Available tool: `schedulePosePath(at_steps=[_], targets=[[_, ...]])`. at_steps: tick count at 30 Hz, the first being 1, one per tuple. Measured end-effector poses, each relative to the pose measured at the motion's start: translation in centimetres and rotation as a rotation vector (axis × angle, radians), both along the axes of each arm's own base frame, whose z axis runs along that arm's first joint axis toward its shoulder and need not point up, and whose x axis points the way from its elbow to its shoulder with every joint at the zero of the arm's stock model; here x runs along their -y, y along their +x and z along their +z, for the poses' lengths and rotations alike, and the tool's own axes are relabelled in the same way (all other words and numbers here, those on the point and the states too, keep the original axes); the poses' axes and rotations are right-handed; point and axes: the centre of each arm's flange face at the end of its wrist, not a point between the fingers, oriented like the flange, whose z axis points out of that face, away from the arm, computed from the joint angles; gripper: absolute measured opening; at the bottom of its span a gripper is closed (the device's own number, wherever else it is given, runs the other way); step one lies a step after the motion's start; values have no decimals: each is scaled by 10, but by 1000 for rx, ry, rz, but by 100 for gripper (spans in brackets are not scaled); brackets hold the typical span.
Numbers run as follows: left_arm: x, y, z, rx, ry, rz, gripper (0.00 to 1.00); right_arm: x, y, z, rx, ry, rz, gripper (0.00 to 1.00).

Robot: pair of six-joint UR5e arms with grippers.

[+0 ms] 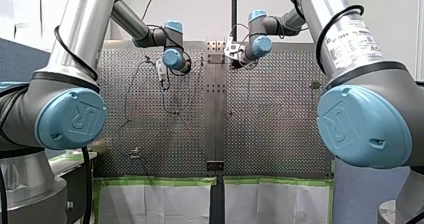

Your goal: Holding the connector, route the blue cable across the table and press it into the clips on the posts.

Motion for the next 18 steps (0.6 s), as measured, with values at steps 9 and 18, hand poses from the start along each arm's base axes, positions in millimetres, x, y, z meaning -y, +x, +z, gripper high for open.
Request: schedulePosePath(at_steps=[9, 18], targets=[[9, -18, -9, -77, 32, 27, 100, 0, 0, 0, -1, 1, 0, 0], [24, -45, 6, -79, 25, 17, 100, 1, -2, -1, -5, 8, -2, 0]])
